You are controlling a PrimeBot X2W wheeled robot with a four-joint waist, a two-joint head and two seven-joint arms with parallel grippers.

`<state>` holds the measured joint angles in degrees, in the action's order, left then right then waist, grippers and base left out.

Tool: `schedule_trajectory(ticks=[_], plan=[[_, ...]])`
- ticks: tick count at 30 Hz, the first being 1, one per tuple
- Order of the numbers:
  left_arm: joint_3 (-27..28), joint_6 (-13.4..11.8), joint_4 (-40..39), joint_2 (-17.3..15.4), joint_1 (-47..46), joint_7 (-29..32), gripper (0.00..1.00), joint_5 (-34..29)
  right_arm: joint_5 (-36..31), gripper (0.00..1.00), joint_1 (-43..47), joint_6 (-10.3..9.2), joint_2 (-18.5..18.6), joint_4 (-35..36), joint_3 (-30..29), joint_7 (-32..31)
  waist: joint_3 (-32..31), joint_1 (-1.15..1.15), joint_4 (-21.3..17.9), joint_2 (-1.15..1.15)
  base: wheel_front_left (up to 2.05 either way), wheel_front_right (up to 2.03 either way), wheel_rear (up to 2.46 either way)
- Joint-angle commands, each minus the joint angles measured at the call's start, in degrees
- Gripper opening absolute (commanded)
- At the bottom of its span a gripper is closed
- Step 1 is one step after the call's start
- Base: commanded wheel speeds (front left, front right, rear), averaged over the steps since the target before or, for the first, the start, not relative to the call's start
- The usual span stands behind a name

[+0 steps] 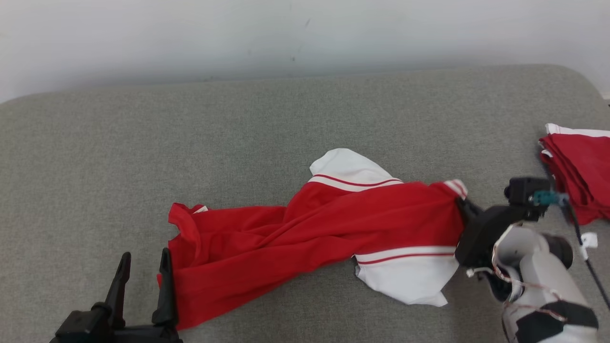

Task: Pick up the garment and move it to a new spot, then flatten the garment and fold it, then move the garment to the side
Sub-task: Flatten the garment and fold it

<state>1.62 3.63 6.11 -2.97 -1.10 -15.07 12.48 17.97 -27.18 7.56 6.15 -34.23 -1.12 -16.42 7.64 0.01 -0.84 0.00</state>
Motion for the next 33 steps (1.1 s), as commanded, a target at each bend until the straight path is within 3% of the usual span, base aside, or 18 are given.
schedule_trajectory(ticks=[1, 15, 16, 17, 27, 33], plan=[[-0.09, 0.34, -0.36, 0.06, -0.94, -0.11, 1.00, -0.60, -0.72, 0.00, -2.04, -0.17, 0.70, -0.87, -0.50, 0.44, 0.85, -0.01, 0.41, 0.00, 0.00, 0.00, 0.00], [-2.20, 1.14, -1.22, 0.08, -3.88, -0.11, 1.00, -1.35, -7.57, 0.00, -15.42, -0.17, 1.63, -13.57, -3.15, 7.14, 4.14, -0.01, 4.69, 0.00, 0.00, 0.00, 0.00], [-2.28, 1.13, -1.22, 0.08, -4.08, -0.11, 1.00, -1.24, -8.09, 0.13, -15.79, -0.17, 1.67, -14.28, -2.86, 7.96, 4.03, -0.01, 4.86, 0.00, 0.00, 0.00, 0.00], [-2.30, 1.11, -1.27, 0.08, -4.27, -0.11, 1.00, -1.27, -8.73, 1.00, -16.07, -0.17, 1.88, -14.91, -2.52, 8.81, 3.80, -0.01, 4.95, 0.00, 0.00, 0.00, 0.00], [-0.43, 0.42, -0.64, 0.07, -3.59, -0.11, 1.00, -1.93, -13.26, 1.00, -12.67, -0.17, 4.07, -14.19, 3.69, 22.97, -1.73, -0.01, 2.39, 0.00, 0.00, 0.00, 0.00], [1.23, -0.56, -0.30, 0.08, -1.38, -0.11, 1.00, -1.29, -9.44, 1.00, -5.53, -0.16, 2.61, -8.16, 7.31, 29.64, -5.12, -0.01, -0.19, 0.00, 0.00, 0.00, 0.00]])
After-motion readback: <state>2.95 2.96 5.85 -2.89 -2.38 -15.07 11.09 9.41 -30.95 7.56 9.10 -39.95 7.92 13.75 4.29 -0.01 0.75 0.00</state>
